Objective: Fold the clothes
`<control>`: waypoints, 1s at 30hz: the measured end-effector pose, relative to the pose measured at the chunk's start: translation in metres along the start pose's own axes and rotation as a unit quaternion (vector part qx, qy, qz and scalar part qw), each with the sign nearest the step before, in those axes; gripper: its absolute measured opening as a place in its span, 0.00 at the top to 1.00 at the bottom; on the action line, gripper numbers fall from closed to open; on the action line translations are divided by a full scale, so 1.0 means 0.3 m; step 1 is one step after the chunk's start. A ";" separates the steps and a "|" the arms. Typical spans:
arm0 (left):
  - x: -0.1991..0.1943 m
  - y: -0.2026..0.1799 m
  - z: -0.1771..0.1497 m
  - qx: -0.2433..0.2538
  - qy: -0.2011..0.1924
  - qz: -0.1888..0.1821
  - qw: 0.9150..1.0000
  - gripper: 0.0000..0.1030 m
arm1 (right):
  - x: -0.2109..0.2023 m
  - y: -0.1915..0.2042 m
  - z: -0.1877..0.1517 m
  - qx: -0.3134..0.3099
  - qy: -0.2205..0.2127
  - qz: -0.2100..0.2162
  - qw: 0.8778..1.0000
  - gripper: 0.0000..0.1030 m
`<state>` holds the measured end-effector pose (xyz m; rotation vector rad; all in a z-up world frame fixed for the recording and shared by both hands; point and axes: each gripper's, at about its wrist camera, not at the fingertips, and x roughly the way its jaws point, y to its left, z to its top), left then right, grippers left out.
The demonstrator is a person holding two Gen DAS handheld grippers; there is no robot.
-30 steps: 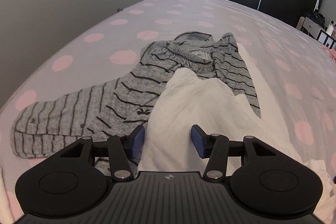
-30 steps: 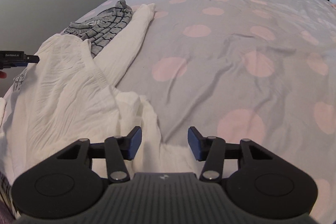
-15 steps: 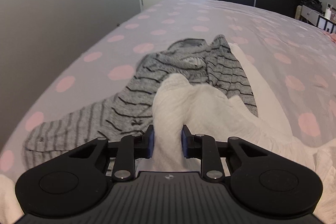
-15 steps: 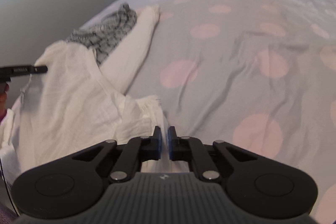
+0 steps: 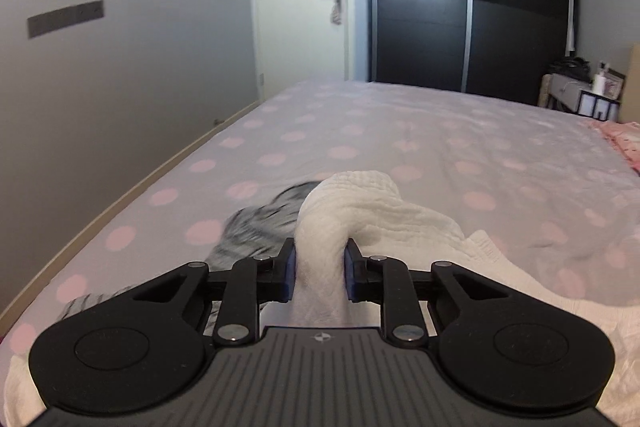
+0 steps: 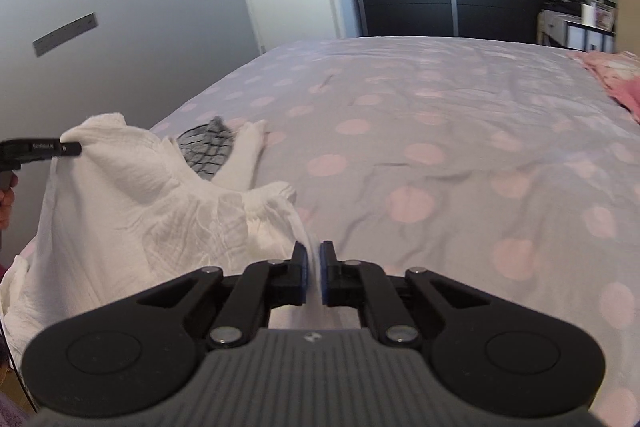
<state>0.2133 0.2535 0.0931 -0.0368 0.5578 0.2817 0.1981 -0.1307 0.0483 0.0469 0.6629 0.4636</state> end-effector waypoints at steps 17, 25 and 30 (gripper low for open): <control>0.049 -1.317 0.165 0.216 -0.072 -0.185 0.956 0.80 | -0.495 -0.554 -0.249 0.085 -0.048 -0.186 0.978 0.93; 0.050 -1.856 -0.054 0.316 -0.082 -0.275 0.904 0.80 | -0.598 -0.759 -0.423 0.122 0.000 -0.280 0.952 0.93; 0.137 -2.008 -0.223 0.343 -0.032 -0.294 0.891 0.75 | -0.554 -0.847 -0.500 0.137 0.053 -0.300 0.942 0.92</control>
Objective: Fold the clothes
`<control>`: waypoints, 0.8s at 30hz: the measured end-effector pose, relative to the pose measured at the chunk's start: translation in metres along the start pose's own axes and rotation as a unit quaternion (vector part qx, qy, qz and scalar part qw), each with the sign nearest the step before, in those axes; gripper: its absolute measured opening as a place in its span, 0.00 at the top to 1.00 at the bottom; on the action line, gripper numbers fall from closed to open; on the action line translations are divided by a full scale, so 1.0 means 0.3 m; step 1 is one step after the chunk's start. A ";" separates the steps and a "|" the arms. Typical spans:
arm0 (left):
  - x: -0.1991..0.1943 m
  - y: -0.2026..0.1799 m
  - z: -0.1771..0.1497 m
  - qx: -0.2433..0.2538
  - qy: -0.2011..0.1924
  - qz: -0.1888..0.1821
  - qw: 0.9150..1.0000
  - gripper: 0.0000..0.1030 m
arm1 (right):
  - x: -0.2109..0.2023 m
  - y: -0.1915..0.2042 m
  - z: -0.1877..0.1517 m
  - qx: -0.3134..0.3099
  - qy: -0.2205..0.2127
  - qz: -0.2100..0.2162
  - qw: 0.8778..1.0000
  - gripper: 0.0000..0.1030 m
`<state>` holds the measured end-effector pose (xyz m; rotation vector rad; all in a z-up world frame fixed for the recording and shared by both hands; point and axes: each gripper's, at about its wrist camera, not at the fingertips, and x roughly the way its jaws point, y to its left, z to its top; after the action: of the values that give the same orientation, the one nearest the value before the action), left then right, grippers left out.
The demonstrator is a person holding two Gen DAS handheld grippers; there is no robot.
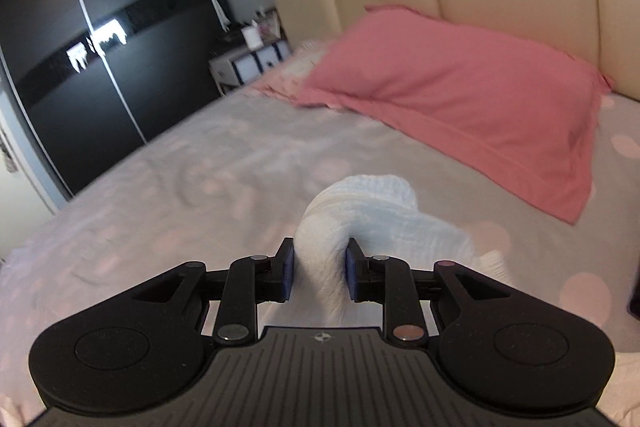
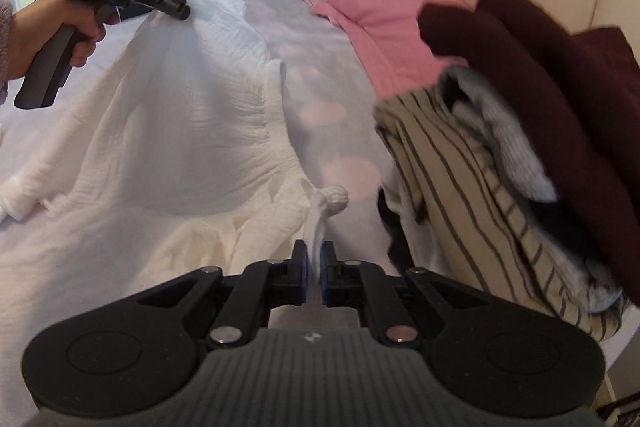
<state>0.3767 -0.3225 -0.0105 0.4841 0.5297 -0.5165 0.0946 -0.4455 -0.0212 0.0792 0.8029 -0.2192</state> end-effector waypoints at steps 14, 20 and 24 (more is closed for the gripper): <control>-0.177 0.281 -0.139 -0.052 0.061 0.018 0.997 0.50 | -0.026 0.024 0.024 0.006 0.012 0.012 1.000 0.62; -0.391 0.561 -0.381 -0.082 0.112 0.089 0.986 0.47 | -0.098 0.106 0.053 0.000 -0.004 0.056 0.998 0.51; -0.546 0.731 -0.580 -0.121 0.149 0.130 0.973 0.45 | -0.156 0.185 0.072 -0.017 -0.019 0.082 0.996 0.46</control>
<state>0.3200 -0.0043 0.0173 0.3900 0.7936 -0.1236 0.0907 -0.3871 0.0268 0.1081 0.7577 -0.0512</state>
